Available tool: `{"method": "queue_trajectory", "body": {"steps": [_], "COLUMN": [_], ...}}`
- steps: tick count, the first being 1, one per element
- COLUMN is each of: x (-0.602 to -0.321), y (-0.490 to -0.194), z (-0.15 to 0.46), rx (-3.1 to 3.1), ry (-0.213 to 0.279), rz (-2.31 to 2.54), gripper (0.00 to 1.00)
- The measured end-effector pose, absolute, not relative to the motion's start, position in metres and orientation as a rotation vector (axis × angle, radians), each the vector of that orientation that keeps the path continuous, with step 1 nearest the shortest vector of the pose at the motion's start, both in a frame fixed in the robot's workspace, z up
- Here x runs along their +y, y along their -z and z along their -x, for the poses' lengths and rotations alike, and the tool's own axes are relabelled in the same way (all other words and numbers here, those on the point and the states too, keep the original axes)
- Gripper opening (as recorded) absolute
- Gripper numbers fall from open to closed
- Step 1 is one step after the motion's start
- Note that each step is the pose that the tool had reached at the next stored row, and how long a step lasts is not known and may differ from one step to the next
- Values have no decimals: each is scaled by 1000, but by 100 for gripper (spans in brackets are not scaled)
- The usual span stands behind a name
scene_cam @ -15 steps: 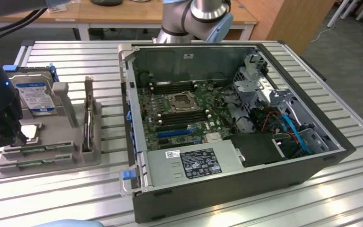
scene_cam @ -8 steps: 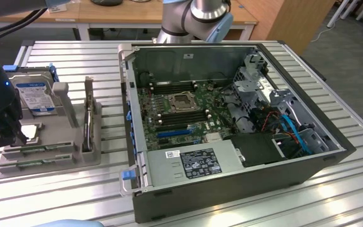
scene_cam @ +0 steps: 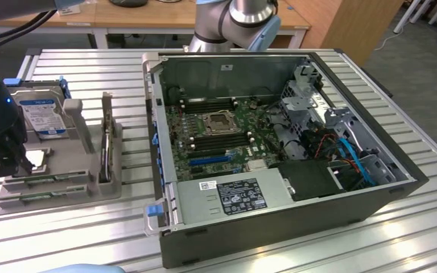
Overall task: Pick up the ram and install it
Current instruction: 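Pick up the ram and move it above insertion slot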
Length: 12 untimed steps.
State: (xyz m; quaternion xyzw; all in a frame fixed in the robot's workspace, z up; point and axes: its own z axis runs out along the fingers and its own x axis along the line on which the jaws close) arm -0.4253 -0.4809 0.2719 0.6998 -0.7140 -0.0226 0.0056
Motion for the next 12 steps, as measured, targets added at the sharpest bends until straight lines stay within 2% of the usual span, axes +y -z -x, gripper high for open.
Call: {"method": "queue_trajectory", "body": {"steps": [1,2,3,4,12], "x": [-481,-481,-481,-481,-481], "y": [-272,-272,-272,-272,-262], "z": [425,425,425,425,425], "rx": [-2235,-2235,-2235,-2235,-2236], "ry": [71,71,71,71,69], "rz": [-2191,-2191,-2191,-2191,-2192], "gripper": [17,23,23,30,30]}}
